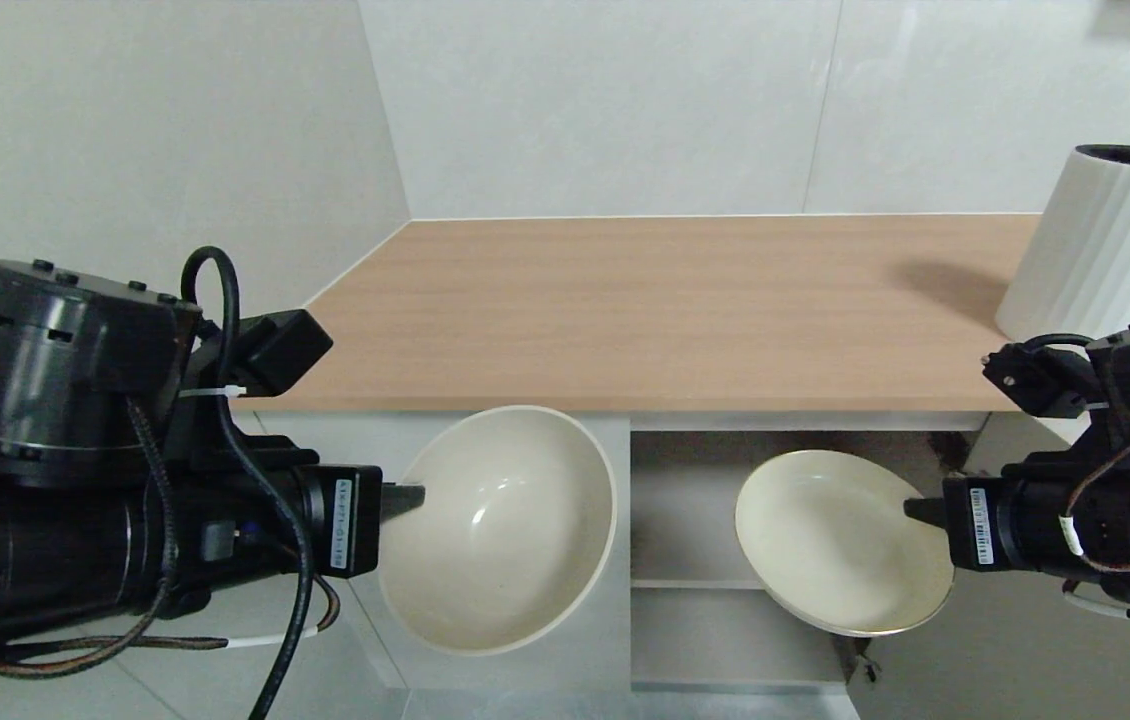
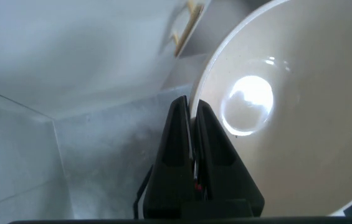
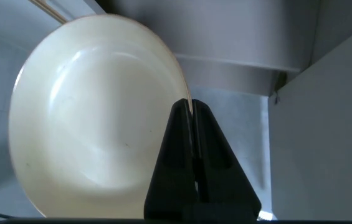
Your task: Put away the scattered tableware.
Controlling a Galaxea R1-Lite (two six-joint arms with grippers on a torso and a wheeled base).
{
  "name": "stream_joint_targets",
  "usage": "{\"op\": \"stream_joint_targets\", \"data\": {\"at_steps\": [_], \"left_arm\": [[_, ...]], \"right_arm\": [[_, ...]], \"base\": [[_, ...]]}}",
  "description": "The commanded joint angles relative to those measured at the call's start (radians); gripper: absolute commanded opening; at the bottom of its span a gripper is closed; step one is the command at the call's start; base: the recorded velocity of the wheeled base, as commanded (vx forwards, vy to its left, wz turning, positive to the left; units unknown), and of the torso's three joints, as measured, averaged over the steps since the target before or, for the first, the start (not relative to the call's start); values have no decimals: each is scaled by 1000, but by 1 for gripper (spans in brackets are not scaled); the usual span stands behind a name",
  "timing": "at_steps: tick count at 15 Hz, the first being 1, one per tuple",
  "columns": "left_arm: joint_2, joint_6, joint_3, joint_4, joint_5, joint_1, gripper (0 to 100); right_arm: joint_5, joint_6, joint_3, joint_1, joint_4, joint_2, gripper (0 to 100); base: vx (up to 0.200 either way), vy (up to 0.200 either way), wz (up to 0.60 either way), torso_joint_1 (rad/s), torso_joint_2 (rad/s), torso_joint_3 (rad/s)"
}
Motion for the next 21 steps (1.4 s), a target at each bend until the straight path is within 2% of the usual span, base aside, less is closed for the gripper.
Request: {"op": "stream_joint_targets", "data": {"at_steps": [1,12,21], "left_arm": [[9,0,0,0,0,-1,0],[10,0,5,0,0,-1,0],[15,0,5,0,0,-2,0]], "right_arm": [[0,0,0,0,1,9,0],[-21,0,6,0,-4,29,0],[-21,-2,7,5,-11,60,0]], "base": [[0,0,0,-178,486,295],[0,0,0,-127,439,304],[0,0,0,-7,35,22]]}}
